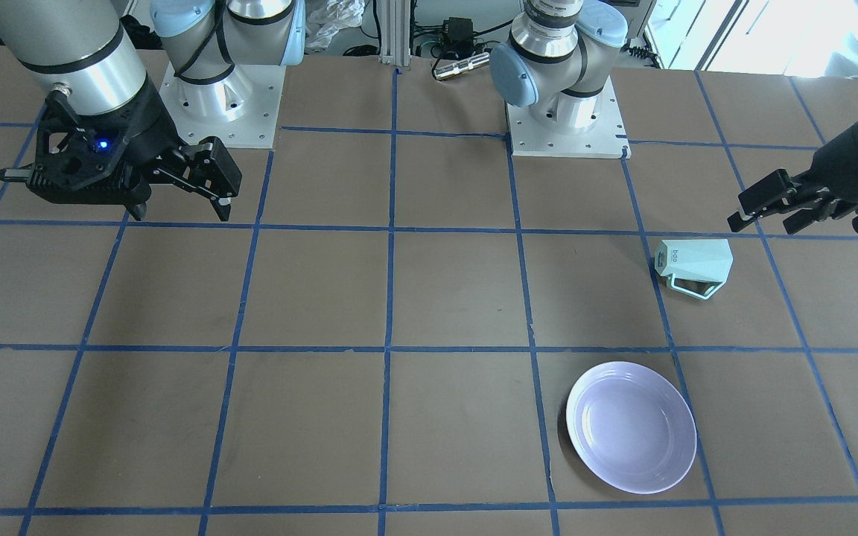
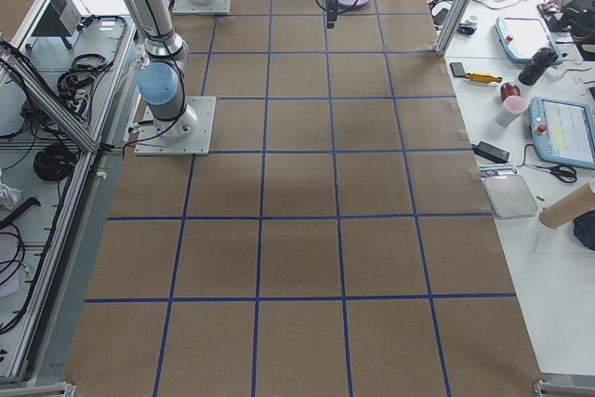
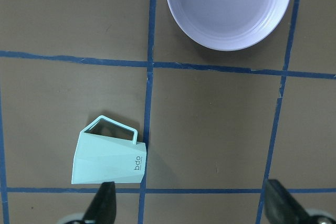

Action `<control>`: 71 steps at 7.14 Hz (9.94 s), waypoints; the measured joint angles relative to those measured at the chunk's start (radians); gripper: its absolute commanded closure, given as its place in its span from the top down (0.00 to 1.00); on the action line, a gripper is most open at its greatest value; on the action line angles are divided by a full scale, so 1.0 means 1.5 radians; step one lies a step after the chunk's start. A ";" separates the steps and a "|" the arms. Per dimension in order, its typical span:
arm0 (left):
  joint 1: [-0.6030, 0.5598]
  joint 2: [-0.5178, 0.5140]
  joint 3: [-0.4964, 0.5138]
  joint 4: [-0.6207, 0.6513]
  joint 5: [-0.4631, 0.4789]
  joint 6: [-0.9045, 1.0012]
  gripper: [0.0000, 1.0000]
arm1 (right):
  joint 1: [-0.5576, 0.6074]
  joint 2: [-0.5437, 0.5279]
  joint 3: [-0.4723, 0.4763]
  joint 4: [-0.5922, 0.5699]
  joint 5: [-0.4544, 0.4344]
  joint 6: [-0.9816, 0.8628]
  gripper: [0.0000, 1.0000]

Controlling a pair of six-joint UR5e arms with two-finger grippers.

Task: Flip cup and place on plate
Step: 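Lower the left gripper onto the lying mug and close on it, then lift the mug with the left gripper, rotating it upright, then carry the upright mug with the left gripper over the white plate, then lower the mug onto the plate and open the left gripper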

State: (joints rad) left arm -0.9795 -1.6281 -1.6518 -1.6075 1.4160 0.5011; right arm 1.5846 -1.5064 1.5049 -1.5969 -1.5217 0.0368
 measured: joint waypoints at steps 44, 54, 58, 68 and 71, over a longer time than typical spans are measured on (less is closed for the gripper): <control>-0.281 -0.239 0.106 0.152 0.158 0.028 0.00 | 0.000 0.000 0.000 0.000 0.000 0.000 1.00; -0.336 -0.364 0.199 0.139 0.208 0.120 0.00 | 0.000 0.000 0.000 0.000 0.000 0.000 1.00; -0.336 -0.374 0.199 0.140 0.210 0.119 0.66 | 0.000 0.000 0.000 0.000 0.000 0.000 1.00; -0.344 -0.198 0.198 -0.018 0.117 0.007 1.00 | 0.000 0.000 0.000 0.000 0.000 0.000 1.00; -0.376 -0.089 0.177 -0.069 0.108 -0.152 1.00 | 0.000 0.000 0.000 0.000 0.000 0.000 1.00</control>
State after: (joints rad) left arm -1.5441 -1.7617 -1.3862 -1.7105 1.5781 0.2736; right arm 1.5846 -1.5064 1.5048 -1.5969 -1.5217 0.0368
